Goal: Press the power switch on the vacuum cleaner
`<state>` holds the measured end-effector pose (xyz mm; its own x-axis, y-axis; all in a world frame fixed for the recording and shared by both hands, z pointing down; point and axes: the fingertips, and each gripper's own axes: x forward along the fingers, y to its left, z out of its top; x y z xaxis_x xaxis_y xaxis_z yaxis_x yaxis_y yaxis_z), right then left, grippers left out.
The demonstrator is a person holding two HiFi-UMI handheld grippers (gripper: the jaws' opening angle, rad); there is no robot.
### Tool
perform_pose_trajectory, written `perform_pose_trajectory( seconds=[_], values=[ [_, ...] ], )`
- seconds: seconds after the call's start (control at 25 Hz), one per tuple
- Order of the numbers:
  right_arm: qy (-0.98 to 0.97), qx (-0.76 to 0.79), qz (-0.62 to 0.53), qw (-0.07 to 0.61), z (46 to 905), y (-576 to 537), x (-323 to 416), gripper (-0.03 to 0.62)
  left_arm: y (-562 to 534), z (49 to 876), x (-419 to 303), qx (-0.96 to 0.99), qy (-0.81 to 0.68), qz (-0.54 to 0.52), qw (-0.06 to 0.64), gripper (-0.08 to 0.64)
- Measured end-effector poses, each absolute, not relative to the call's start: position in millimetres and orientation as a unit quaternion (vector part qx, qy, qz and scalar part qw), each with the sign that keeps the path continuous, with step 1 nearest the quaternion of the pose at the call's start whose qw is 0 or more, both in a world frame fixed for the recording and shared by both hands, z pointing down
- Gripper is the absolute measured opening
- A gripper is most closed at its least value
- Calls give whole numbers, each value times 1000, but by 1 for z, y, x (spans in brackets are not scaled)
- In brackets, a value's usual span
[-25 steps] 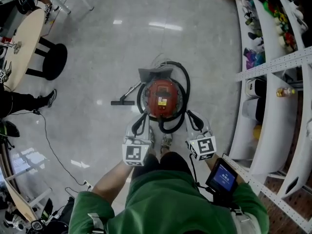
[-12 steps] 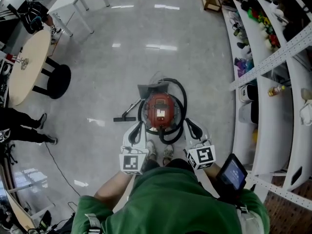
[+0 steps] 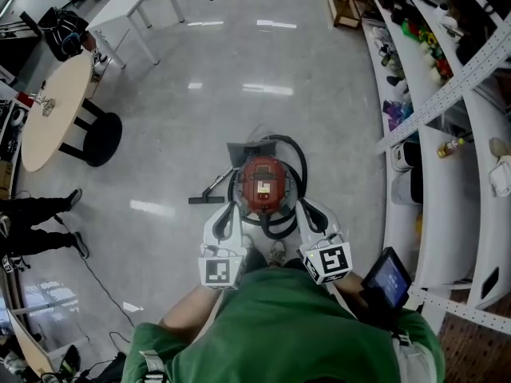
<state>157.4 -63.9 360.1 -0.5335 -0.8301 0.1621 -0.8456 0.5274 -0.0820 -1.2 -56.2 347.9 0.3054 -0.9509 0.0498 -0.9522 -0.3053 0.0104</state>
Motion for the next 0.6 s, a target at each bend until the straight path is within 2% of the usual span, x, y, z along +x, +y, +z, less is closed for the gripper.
perform_pose_trajectory(
  seconds=[0.6],
  values=[
    [-869, 489, 66, 40, 349, -8, 140, 3, -5, 341, -12, 814, -580, 6, 12, 6]
  ],
)
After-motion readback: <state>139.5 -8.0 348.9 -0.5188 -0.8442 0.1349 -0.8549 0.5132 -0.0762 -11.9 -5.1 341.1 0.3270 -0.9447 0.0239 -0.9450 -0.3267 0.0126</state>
